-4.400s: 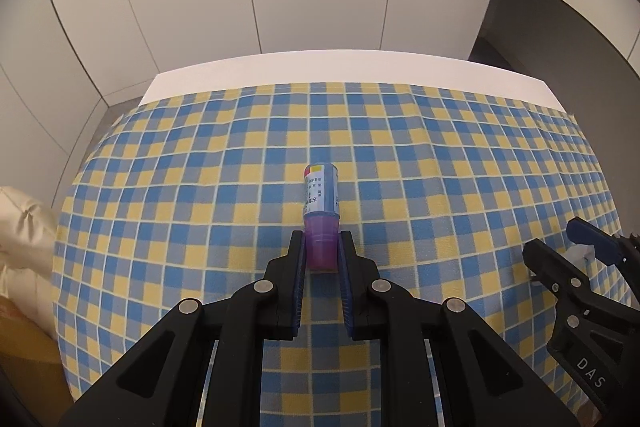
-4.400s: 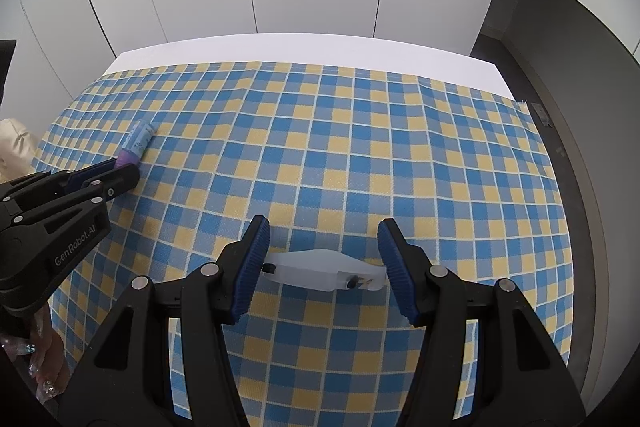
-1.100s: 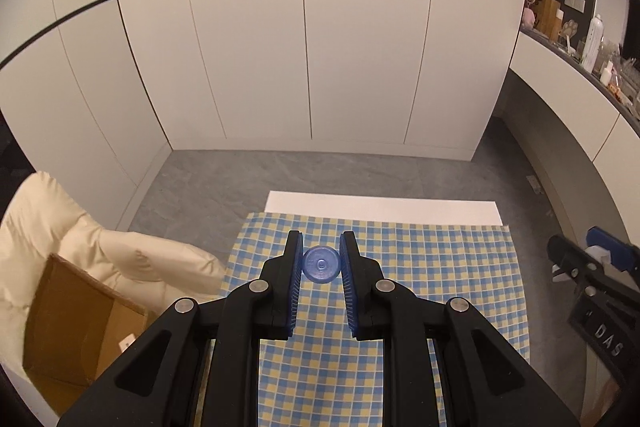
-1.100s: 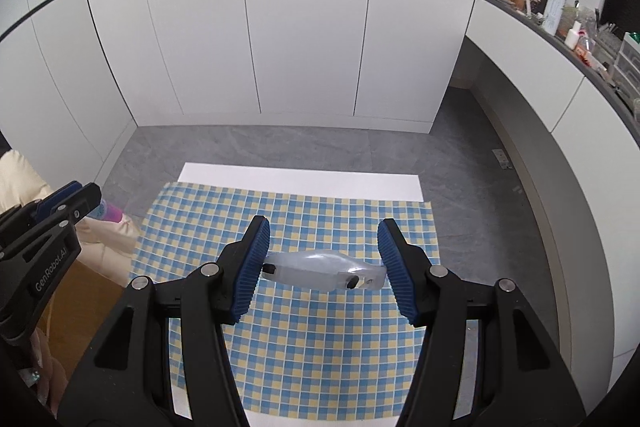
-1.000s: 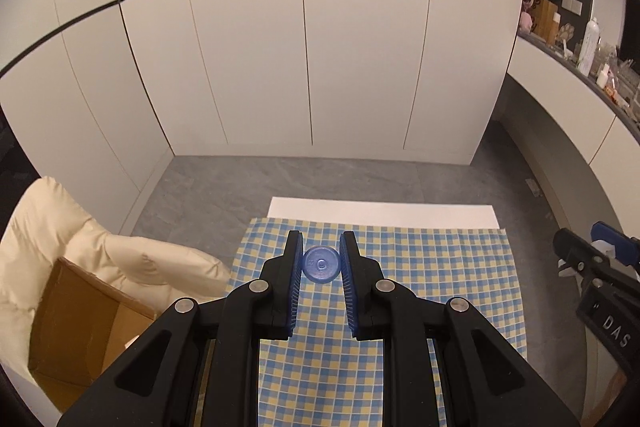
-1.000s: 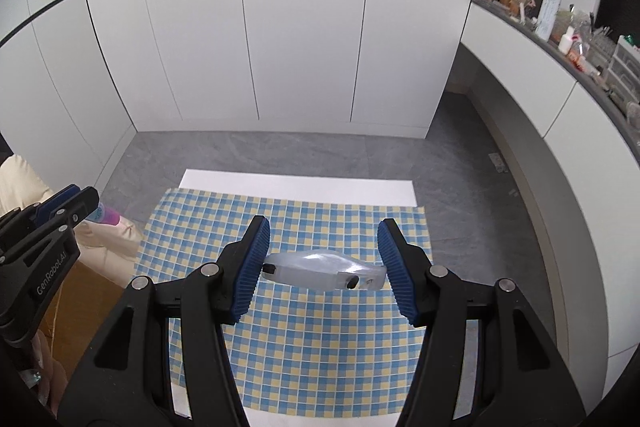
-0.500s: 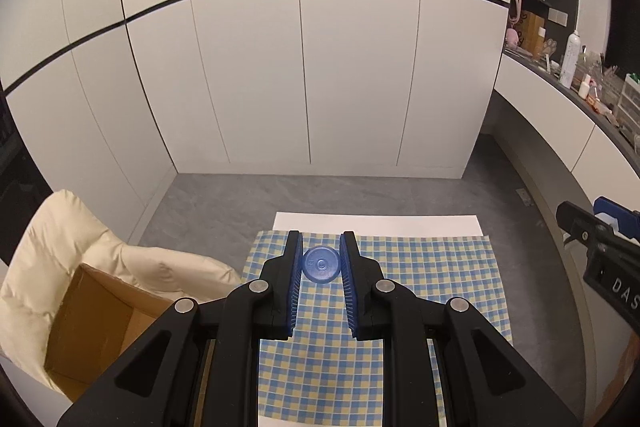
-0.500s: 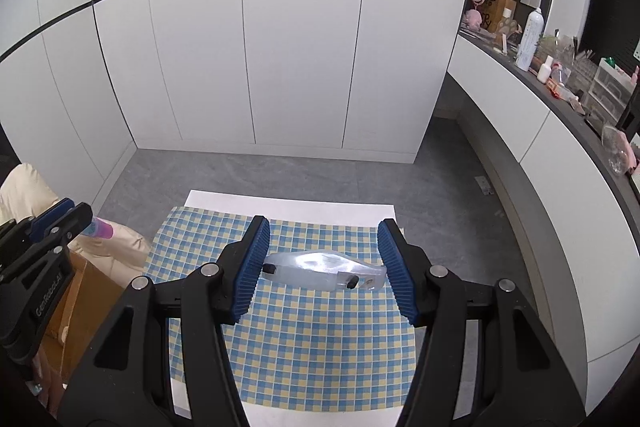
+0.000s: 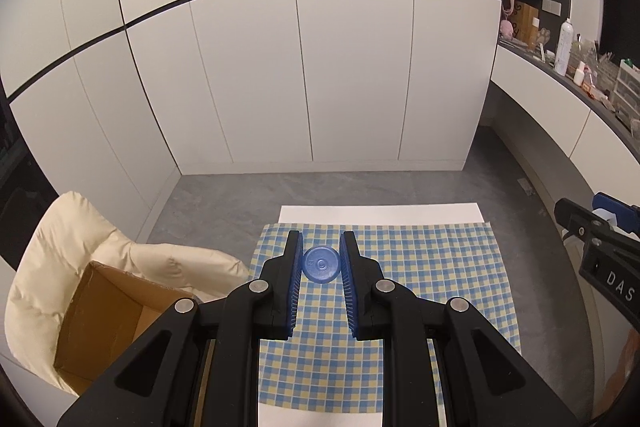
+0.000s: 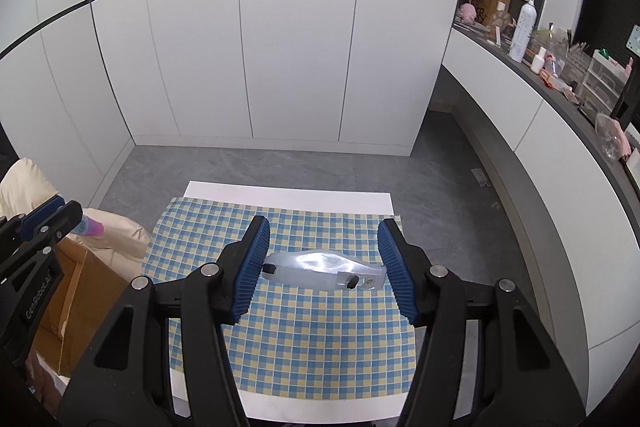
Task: Organize objects
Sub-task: 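Carry the pink tube with the left tool while the right tool carries the bottle to the box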
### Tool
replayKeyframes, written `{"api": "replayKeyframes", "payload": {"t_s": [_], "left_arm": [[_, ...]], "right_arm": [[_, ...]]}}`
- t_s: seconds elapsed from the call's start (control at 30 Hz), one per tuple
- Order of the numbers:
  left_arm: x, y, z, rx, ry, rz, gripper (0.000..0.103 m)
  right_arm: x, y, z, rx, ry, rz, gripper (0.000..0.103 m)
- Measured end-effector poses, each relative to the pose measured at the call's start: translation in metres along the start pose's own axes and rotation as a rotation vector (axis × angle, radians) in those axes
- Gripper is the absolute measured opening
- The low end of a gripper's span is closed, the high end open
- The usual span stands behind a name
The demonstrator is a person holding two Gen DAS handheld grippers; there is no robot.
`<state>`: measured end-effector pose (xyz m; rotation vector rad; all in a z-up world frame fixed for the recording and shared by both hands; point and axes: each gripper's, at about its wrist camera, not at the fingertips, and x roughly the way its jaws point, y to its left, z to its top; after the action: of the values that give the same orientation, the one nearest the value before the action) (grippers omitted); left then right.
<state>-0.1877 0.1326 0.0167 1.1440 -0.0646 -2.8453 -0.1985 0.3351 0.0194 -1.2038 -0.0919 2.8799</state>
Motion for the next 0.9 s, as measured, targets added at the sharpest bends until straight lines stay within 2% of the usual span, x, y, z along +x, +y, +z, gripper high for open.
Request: {"api": "replayKeyframes", "payload": {"t_s": [0.13,0.3,0.47,0.7,0.9], "left_arm": [[-0.004,-0.001,-0.005,0.006,0.007,-0.005,0.018],[-0.017,0.002,-0.012,-0.021,0.012,-0.028,0.018],[-0.041,0.000,-0.027,-0.014,0.004,-0.010,0.018],[-0.081,-0.009,-0.062,0.016,-0.028,0.026,0.018],[-0.112,-0.012,-0.095,0.018,-0.031,0.007,0.018]], "right_arm": [[-0.002,-0.003,-0.007,0.012,0.015,0.001,0.059],[-0.013,-0.003,-0.018,0.009,0.019,-0.037,0.059],[-0.034,-0.005,-0.035,-0.002,0.003,-0.051,0.059],[-0.066,-0.004,-0.065,0.000,-0.012,-0.006,0.059],[-0.091,0.002,-0.105,-0.016,-0.006,0.031,0.059]]}}
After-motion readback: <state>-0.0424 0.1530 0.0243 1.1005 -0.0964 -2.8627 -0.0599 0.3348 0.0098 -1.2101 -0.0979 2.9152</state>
